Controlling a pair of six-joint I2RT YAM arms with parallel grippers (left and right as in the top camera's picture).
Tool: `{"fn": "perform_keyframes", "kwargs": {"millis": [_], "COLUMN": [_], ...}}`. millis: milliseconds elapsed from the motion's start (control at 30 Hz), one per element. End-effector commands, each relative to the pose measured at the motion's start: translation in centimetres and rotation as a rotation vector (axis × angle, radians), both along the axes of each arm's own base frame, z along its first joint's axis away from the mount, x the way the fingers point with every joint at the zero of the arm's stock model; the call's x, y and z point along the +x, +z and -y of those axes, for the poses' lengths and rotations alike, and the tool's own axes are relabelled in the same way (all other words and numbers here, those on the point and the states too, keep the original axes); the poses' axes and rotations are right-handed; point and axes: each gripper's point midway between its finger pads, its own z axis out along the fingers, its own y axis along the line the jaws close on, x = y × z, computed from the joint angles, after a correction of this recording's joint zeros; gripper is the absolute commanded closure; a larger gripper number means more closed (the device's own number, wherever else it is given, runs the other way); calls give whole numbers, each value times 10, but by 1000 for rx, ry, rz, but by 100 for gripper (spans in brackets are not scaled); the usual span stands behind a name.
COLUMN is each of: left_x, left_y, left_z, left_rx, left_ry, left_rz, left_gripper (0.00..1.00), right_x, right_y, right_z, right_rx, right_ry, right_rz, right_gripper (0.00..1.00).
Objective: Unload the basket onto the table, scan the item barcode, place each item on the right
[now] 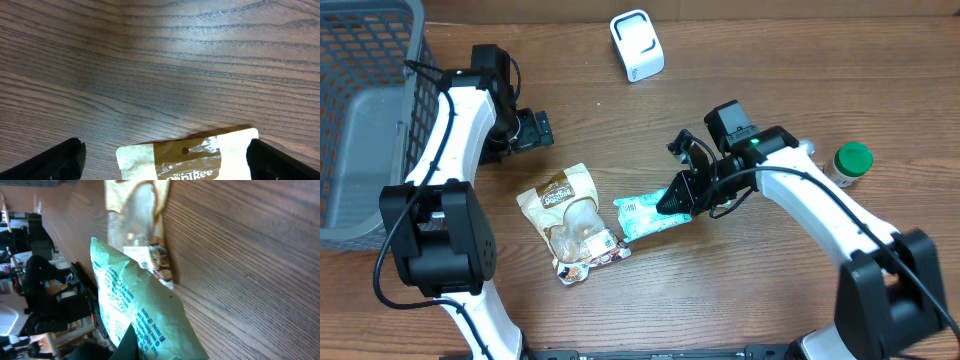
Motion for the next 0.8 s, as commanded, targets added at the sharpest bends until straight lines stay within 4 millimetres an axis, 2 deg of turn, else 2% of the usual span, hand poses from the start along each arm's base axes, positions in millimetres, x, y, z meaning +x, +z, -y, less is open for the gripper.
{"fn": "perform_keyframes", "kwargs": {"millis": [0, 233, 400, 767], "left_x": [5, 5, 5, 5], "left_y": [12, 12, 12, 12], "left_z": [-4, -4, -4, -4], "left_rx": [15, 15, 15, 15], "left_ry": [2, 2, 2, 2], "left_rz": [36, 36, 36, 36], "left_gripper": [0, 0, 1, 0], "right_x": [-3, -17, -28, -34], "right_y": [37, 62, 79, 80], "right_z": [-1, 18, 24, 26], "right_rx": [65, 0, 6, 0], "right_ry": [22, -4, -8, -7], "right_rz": [108, 193, 224, 211], "right_gripper": [96, 96, 96, 96]}}
